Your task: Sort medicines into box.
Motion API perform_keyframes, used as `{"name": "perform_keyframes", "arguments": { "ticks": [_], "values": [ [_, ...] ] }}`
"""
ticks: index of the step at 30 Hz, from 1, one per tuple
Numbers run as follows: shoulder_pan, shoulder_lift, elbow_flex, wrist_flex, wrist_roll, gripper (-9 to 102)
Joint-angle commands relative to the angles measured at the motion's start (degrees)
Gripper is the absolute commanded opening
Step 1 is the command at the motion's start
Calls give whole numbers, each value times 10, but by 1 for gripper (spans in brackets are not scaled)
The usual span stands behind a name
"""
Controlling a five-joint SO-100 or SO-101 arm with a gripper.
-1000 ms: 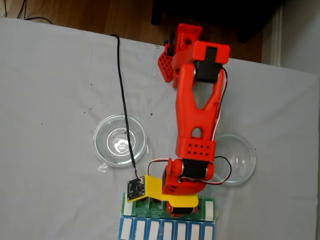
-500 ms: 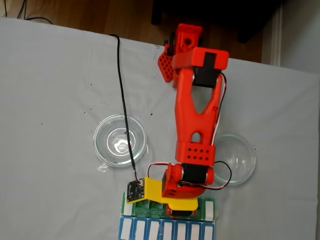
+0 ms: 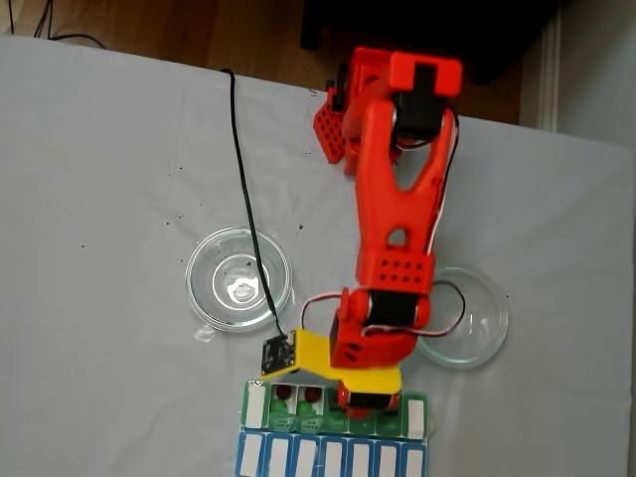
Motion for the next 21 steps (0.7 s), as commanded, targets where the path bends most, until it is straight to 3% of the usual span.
{"name": "perform_keyframes", "arguments": {
  "ticks": [1, 9, 21],
  "values": [
    [12, 108, 5, -59, 17, 1],
    [43, 109, -7, -111, 33, 1],
    [75, 40, -98, -39, -21, 1]
  ]
}}
